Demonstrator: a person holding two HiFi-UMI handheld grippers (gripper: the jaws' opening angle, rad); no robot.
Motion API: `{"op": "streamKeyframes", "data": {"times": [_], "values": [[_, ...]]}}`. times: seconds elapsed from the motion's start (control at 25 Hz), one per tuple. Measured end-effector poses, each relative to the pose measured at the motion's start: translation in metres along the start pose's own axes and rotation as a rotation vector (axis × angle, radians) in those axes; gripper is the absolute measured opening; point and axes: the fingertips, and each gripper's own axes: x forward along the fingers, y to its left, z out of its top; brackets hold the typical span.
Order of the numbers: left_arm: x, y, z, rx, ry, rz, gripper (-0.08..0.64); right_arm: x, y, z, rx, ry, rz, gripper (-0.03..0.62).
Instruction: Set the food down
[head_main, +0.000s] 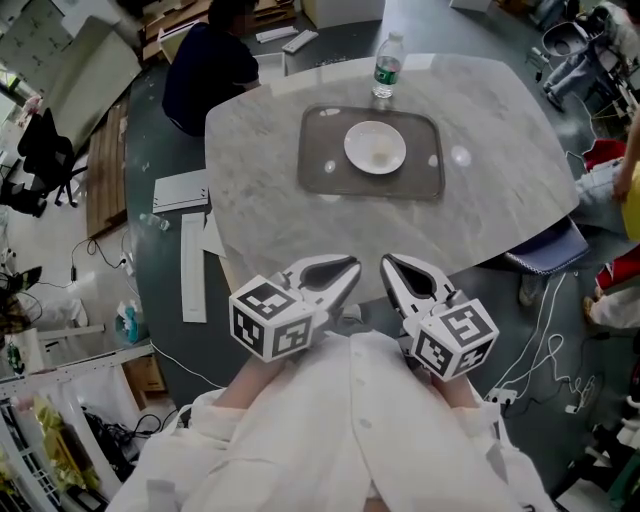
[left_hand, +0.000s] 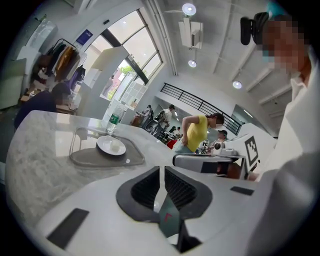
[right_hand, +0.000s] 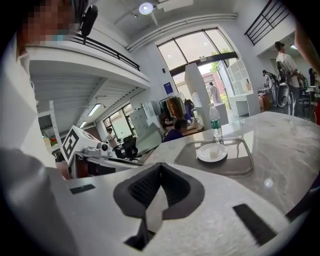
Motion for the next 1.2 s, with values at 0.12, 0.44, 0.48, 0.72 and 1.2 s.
{"op": "streamKeyframes", "data": {"times": [0.12, 0.44, 0.48, 0.72, 1.2], "values": [[0.002, -0.002, -0.001, 0.002, 0.011, -0.016, 0.040, -0.001, 0.000, -0.001, -0.004, 0.004, -0.004, 0.003], [0.007, -0.007, -0.001, 0.003, 0.032, -0.048, 0.040, -0.004, -0.003, -0.002, -0.016, 0.016, -0.027, 0.003], [0.008, -0.007, -0.001, 0.005, 0.032, -0.050, 0.040, -0.004, -0.005, -0.003, -0.017, 0.025, -0.034, 0.002], [0.013, -0.005, -0.002, 0.004, 0.032, -0.057, 0.040, -0.004, -0.010, -0.010, -0.021, 0.047, -0.051, 0.003], [0.017, -0.010, -0.001, 0.019, 0.054, -0.078, 0.040, -0.002, -0.007, -0.007, -0.014, 0.049, -0.014, 0.002]]}}
